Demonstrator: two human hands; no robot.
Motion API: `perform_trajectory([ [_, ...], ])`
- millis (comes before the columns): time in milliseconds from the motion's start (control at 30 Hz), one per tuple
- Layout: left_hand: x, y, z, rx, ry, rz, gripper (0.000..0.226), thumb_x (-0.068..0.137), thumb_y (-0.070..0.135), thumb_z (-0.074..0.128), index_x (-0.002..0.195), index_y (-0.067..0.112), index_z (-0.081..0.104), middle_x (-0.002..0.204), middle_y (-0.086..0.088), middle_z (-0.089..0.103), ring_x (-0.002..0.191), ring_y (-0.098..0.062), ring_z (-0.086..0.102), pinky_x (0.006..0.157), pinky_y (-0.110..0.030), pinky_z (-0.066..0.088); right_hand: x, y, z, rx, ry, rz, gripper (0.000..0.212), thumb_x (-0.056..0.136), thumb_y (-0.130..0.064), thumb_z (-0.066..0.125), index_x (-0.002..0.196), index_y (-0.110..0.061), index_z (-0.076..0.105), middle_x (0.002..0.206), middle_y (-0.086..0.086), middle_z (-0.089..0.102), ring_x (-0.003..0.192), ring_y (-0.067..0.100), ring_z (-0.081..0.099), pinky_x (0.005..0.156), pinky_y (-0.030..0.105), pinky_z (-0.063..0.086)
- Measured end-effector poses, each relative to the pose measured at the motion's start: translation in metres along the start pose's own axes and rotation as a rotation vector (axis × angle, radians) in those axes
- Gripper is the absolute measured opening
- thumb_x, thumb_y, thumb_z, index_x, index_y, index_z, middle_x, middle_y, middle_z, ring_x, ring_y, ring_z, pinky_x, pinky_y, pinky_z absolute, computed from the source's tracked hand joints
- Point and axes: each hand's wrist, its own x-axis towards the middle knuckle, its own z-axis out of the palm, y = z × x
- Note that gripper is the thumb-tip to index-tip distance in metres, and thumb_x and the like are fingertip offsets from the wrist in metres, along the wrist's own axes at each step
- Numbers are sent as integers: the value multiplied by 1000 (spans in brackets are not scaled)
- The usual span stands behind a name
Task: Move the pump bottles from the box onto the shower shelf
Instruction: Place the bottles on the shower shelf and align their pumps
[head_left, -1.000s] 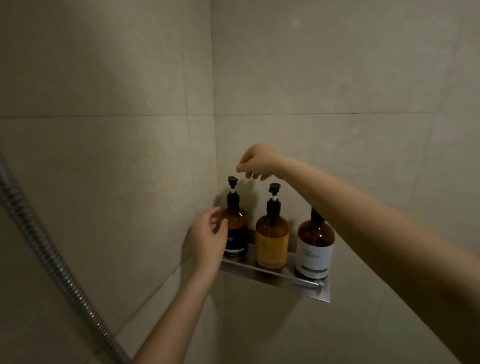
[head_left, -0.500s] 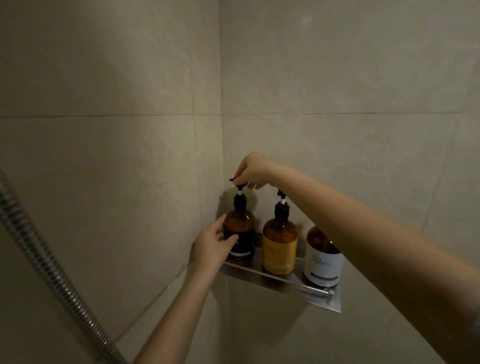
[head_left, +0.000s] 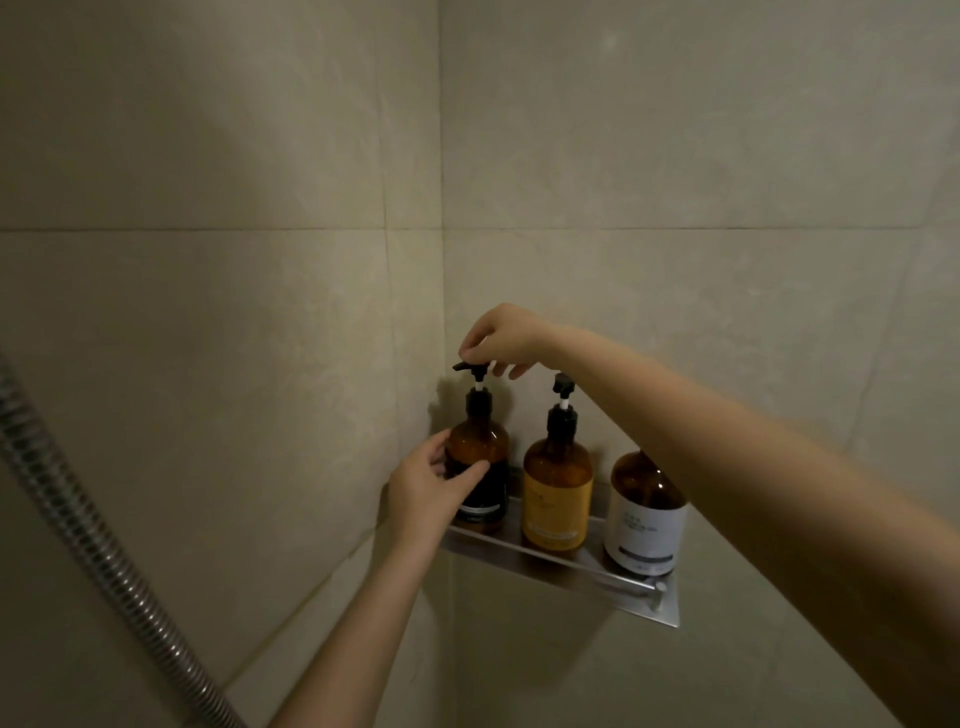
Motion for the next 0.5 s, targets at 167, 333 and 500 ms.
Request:
perform_trajectory([
  [167, -1, -1, 2, 15, 32, 15, 62, 72, 33, 75, 128, 24, 53, 123, 1, 63, 110, -14, 59, 86, -26, 46, 5, 3, 2, -16, 140, 88, 37, 89, -35, 58, 108, -4, 62, 82, 8, 64, 70, 19, 61, 59, 25, 53],
  [333, 1, -1, 3, 17, 27, 13, 60, 71, 31, 76, 127, 24, 53, 123, 3, 63, 112, -13, 59, 85, -24, 44, 6, 2, 2, 160, 50, 203, 26, 86, -22, 64, 102, -1, 64, 78, 10, 64, 69, 19, 61, 78, 33, 57],
  [500, 0, -3, 5, -13, 17, 10, 56, 73, 30, 75, 124, 26, 52, 123, 4, 63, 109, -12, 61, 83, -23, 46, 3, 7, 0, 221, -31, 94, 15, 91, -13, 55, 97, -9, 68, 75, 3, 61, 62, 10, 55, 61, 21, 53],
])
